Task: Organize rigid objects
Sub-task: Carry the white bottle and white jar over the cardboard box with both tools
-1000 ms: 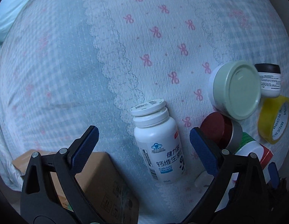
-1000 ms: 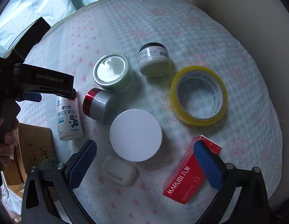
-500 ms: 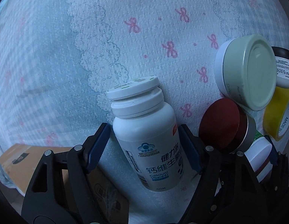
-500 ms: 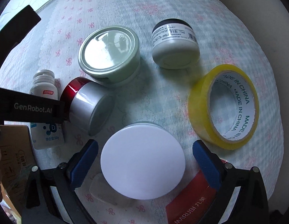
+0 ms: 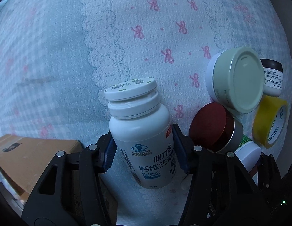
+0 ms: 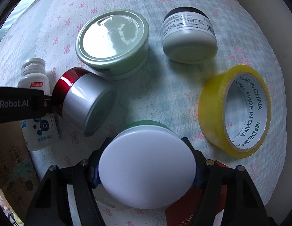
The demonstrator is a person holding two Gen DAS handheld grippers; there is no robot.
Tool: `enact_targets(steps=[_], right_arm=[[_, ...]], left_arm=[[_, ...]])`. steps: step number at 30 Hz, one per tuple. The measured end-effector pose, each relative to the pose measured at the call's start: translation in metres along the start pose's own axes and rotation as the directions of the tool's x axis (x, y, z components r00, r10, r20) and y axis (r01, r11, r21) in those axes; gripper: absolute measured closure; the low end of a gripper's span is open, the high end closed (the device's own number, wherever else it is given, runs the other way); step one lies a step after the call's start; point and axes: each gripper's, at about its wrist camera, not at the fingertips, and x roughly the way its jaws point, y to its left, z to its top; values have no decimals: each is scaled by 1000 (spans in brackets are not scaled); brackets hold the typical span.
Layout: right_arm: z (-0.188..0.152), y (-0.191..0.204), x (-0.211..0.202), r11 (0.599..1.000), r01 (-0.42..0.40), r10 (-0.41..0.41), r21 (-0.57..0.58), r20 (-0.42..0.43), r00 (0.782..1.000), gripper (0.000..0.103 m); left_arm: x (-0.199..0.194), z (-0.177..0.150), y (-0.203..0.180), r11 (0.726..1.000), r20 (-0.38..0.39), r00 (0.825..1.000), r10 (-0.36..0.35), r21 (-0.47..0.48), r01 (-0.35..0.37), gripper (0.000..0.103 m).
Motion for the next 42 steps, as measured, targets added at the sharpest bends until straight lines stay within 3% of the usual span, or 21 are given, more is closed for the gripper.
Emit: enact_targets(steps=[15, 23, 29, 32, 42], right_arm=[[5, -20, -58, 1000, -18, 16, 17, 67, 998, 37], [-5, -32, -116, 1000, -19, 22, -25, 131, 991, 37], [-16, -16, -172, 994, -4, 26, -109, 203, 979, 37], [-19, -5, -201, 986, -2, 42, -166, 236, 971, 37], [-47, 76, -279, 958, -41, 129, -283, 299, 946, 37]], left_arm=[[-50, -10, 1, 1000, 90, 996, -21, 9, 21, 53], [-130, -45, 7, 999, 188, 981, -44, -5, 46, 53], [-189, -76, -12, 996, 285, 957, -51, -50, 68, 53], [-215, -93, 3, 992, 322, 946, -50, -94, 84, 53], [-274, -171, 119, 974, 423, 906, -22, -194, 114, 53]])
